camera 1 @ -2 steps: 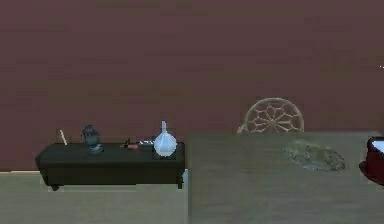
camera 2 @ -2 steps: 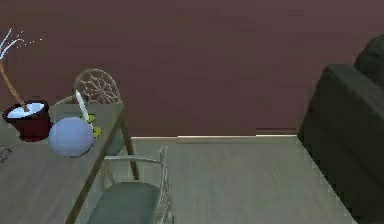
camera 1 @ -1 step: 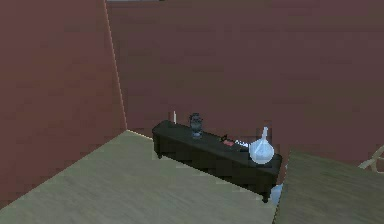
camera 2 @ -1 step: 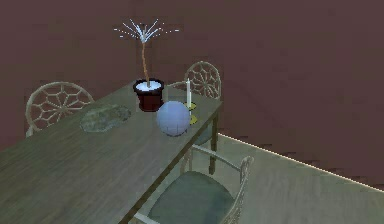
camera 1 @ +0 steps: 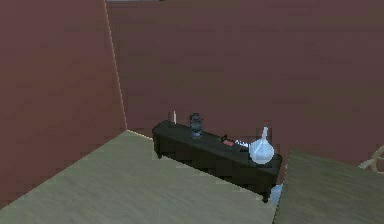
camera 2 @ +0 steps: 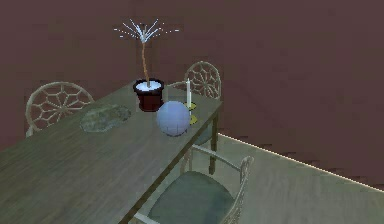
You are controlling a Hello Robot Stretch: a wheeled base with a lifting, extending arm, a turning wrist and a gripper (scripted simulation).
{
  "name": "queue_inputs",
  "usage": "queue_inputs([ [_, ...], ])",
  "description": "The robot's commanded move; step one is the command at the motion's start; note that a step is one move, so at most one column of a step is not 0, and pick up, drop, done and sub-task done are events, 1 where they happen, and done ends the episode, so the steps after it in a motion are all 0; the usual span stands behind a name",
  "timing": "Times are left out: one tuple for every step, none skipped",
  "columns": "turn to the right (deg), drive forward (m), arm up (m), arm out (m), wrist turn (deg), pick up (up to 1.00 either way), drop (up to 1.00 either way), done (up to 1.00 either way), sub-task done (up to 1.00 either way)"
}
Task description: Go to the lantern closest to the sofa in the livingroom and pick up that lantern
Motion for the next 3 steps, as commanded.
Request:
queue_inputs([
  [0.0, 0.00, 0.38, 0.00, 0.0, 0.00, 0.00, 0.00, 0.00],
  [0.0, 0.00, 0.00, 0.46, 0.0, 0.00, 0.00, 0.00, 0.00],
  [0.0, 0.00, 0.00, 0.00, 45.0, 0.00, 0.00, 0.00, 0.00],
])
